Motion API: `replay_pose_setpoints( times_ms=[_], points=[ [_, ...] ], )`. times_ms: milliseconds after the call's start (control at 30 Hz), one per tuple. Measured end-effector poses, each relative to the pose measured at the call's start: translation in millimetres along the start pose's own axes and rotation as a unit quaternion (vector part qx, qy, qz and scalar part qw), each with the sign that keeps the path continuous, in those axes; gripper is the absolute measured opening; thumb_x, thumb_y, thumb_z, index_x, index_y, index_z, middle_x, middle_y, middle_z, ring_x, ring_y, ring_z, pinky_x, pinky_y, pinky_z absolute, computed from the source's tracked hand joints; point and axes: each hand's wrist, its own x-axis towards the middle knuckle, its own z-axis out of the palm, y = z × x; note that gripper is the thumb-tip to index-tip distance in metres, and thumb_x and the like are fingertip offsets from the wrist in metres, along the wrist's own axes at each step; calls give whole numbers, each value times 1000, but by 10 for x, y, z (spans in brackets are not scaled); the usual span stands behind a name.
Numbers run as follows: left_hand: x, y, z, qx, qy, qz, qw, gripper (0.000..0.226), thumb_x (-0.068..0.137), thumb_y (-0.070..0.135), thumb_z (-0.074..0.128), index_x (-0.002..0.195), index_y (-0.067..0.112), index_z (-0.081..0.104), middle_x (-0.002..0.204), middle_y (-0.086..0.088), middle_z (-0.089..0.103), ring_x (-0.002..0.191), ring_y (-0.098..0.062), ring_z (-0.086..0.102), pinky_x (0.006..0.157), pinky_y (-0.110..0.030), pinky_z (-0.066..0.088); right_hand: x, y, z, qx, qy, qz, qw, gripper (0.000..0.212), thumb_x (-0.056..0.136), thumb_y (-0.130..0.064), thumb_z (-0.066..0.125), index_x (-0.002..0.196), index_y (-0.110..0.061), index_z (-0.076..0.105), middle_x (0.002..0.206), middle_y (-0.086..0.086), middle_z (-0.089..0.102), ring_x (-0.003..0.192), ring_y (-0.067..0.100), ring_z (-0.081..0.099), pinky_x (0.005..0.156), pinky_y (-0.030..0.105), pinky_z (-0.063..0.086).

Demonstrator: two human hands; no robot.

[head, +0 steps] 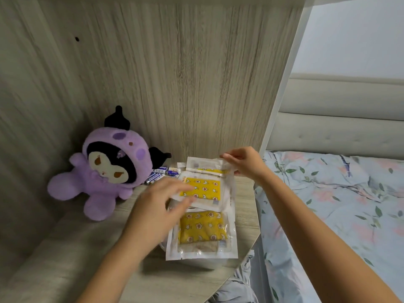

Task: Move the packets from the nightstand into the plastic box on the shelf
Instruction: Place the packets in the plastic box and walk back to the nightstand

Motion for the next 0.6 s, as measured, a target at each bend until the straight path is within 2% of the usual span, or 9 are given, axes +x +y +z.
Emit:
replay_pose_setpoints(
  times_ms=[33, 100, 200, 267, 333, 400, 500, 600],
  points=[
    [168, -17, -5, -3, 25, -16, 1000, 20, 84, 31, 71, 103, 35, 70, 101, 26, 63, 93, 10, 58, 76, -3, 42, 11, -11, -24, 21, -15, 14, 1000, 32, 94, -28, 61, 109, -2, 72, 85, 9, 71, 68, 11, 65, 55, 18, 56],
    [552, -80, 10, -5, 49, -67, 997, 28, 88, 27, 68, 116, 25, 68, 106, 16, 67, 84, 6, 60, 69, -4, 41, 39, -18, -66, 43, -33, 29, 998, 33, 92, -30, 63, 106, -2, 71, 94, 13, 71, 75, 15, 68, 57, 18, 57],
    [955, -161, 149, 19, 15, -104, 994, 40, 91, 28, 66, 130, 19, 61, 120, 3, 65, 93, -8, 61, 74, -14, 43, 48, -51, -81, 29, -42, 26, 998, 33, 90, -33, 65, 104, -4, 71, 97, 12, 72, 81, 19, 70, 62, 24, 60],
    [1034, -168, 263, 32, 2, -89, 996, 35, 90, 29, 67, 124, 19, 66, 116, 3, 67, 93, -10, 62, 73, -17, 44, 52, -70, -63, 0, -39, 10, 999, 32, 90, -33, 65, 105, -6, 72, 93, 6, 71, 78, 15, 69, 58, 21, 59],
    [1031, -176, 341, 44, 1, -71, 997, 19, 90, 26, 68, 106, 18, 75, 99, 3, 74, 87, -11, 66, 73, -24, 51, 55, -78, -51, -18, -33, 3, 999, 30, 92, -30, 64, 107, -6, 72, 91, 2, 68, 74, 11, 67, 53, 17, 57],
    [1010, -206, 375, 53, 2, -62, 997, 14, 91, 22, 66, 96, 15, 77, 87, 2, 75, 82, -13, 67, 74, -30, 54, 60, -55, -58, -25, -32, 8, 999, 28, 93, -28, 63, 106, -4, 71, 88, 2, 67, 70, 11, 68, 53, 18, 57],
    [982, -246, 382, 64, -1, -61, 996, 14, 91, 20, 65, 95, 13, 77, 89, -1, 75, 83, -13, 66, 77, -34, 53, 45, -1, -81, 2, -37, 33, 999, 26, 95, -25, 61, 101, -2, 70, 84, 9, 72, 68, 13, 72, 54, 21, 59],
    [972, -282, 371, 76, 16, -52, 996, 15, 92, 20, 64, 96, 14, 77, 91, -1, 75, 89, -18, 64, 80, -40, 53, 31, 43, -86, 51, -30, 58, 997, 24, 95, -23, 61, 96, -1, 70, 78, 6, 72, 63, 10, 72, 53, 21, 58]
  ],
)
